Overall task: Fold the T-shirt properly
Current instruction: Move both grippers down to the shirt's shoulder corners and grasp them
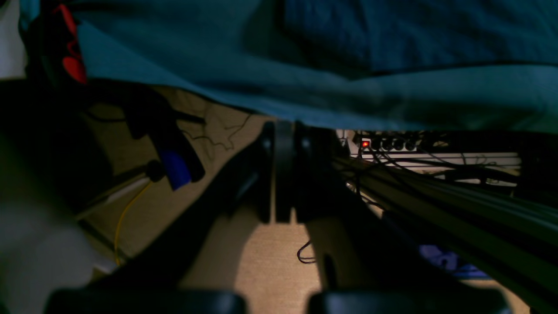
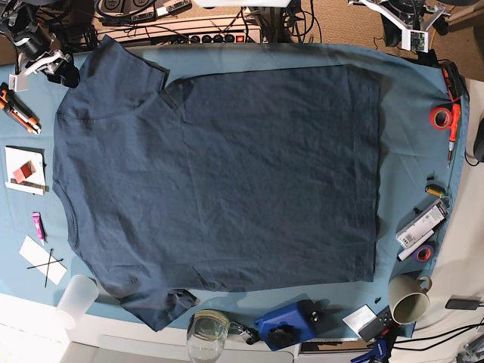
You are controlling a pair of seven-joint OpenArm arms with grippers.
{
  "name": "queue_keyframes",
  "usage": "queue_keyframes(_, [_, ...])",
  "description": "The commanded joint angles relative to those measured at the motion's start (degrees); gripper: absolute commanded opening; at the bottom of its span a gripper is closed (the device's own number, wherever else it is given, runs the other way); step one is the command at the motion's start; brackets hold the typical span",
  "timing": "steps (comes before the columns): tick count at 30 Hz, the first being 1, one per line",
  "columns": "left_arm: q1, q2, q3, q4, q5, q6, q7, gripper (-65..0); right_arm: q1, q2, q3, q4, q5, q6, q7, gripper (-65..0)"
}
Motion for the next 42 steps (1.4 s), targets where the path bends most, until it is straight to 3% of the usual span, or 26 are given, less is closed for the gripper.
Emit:
queue_keyframes(1, [0.52,-0.17,-0.17,0.92,-0.17,0.2,-1.07,-65.0,-0.59,0.74,-0.87,0.09,-0.5,-0.32,-3.32,-29.8])
queue_keyframes(10, [-0.13,-0.17,-0.17,0.92,-0.15,0.2,-1.09,-65.0,-3.52,-0.13,-9.57,0.09,1.09,-0.32,-5.99,-29.8])
queue_keyframes(18, [-0.79,-0.15,-0.17,0.92,-0.17,0.17,-1.49,-65.0,-7.74,-3.45,-9.64,0.09,1.51,-0.32,-5.68,-29.8])
queue_keyframes(24, [-4.33,-0.15,-0.17,0.92,-0.17,-0.46,-1.46,-65.0,-6.99,-3.34,-9.64,0.11,1.86,-0.32,-4.92,-29.8])
queue_keyframes(29, [-7.43,-0.15,-0.17,0.92,-4.66,-0.17,-1.01,-47.2,-6.93,-3.34,-9.64,0.11,1.88,-0.32,-4.94,-29.8])
queue_keyframes(33, [-10.54,-0.11,-0.17,0.92,-11.65,0.22,2.38,-46.9,-6.93,-3.34,-9.64,0.11,1.88,-0.32,-4.96,-29.8])
queue_keyframes(37, [-12.44,0.02,-0.17,0.35,-13.07,3.23,2.58,-46.9,-6.93,-3.32,-9.64,0.11,1.86,-0.32,-5.27,-29.8])
queue_keyframes(42, [-13.49,-0.02,-0.17,-2.27,-15.04,-0.26,3.23,-46.9,-6.93,-3.32,-9.64,0.11,1.88,-0.32,-5.66,-29.8])
